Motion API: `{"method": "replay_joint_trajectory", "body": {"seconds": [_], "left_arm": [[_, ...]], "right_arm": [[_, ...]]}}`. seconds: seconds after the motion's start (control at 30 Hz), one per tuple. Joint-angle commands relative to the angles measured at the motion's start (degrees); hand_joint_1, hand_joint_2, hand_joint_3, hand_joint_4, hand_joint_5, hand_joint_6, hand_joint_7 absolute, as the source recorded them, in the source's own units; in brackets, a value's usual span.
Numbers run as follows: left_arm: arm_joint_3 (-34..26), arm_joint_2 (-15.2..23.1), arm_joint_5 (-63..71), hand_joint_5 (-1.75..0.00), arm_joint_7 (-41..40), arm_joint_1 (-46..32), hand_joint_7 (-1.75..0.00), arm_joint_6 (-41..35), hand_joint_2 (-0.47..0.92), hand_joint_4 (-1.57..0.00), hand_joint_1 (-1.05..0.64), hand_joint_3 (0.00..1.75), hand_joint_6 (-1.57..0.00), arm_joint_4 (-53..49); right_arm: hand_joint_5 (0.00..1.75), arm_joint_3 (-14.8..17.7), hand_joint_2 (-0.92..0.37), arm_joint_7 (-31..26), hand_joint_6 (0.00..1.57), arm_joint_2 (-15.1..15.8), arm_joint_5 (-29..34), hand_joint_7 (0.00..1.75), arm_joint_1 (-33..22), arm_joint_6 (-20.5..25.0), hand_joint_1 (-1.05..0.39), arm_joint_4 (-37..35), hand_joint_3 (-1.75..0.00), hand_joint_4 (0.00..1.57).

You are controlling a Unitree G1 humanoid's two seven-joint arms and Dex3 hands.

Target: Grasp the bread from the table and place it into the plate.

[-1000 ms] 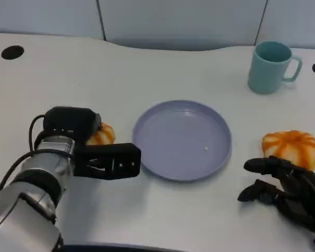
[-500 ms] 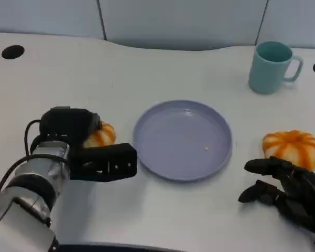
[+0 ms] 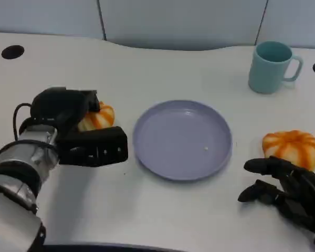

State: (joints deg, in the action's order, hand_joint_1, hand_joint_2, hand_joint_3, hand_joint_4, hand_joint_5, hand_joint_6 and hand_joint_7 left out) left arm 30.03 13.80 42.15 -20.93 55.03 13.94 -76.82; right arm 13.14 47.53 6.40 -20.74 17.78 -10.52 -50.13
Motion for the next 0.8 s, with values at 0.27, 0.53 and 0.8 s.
{"method": "replay_joint_trajectory", "body": {"seconds": [0.27, 0.53, 0.8], "left_arm": [[-0.01, 0.96, 0.05, -1.75, -2.25, 3.21, -1.75, 4.08, 0.92, -0.78, -0.21, 0.36, -0.57, 1.27], [0.14, -1.24, -0.09, -1.75, -2.6, 4.45, -1.75, 6.65, 0.77, -0.84, -0.23, 0.7, -0.61, 1.91], [1.8, -4.2, 1.21, -1.75, -3.26, 5.8, -1.75, 7.33, 0.62, -0.87, -0.22, 0.94, -0.64, 2.6]], "right_arm": [[1.13, -0.44, -0.92, -0.23, 0.73, 0.27, 0.65, 0.66, -1.77, 0.49, -0.41, 0.01, -0.11, 0.63], [1.14, -0.54, -0.92, -0.68, 0.74, 0.18, 0.76, 0.66, -1.7, 0.7, -0.41, -0.12, -0.11, 0.63], [1.13, -0.88, -0.92, -0.81, 0.74, 0.04, 0.61, 0.67, -2.0, 1.11, -0.41, 0.84, -0.13, 0.63]]}}
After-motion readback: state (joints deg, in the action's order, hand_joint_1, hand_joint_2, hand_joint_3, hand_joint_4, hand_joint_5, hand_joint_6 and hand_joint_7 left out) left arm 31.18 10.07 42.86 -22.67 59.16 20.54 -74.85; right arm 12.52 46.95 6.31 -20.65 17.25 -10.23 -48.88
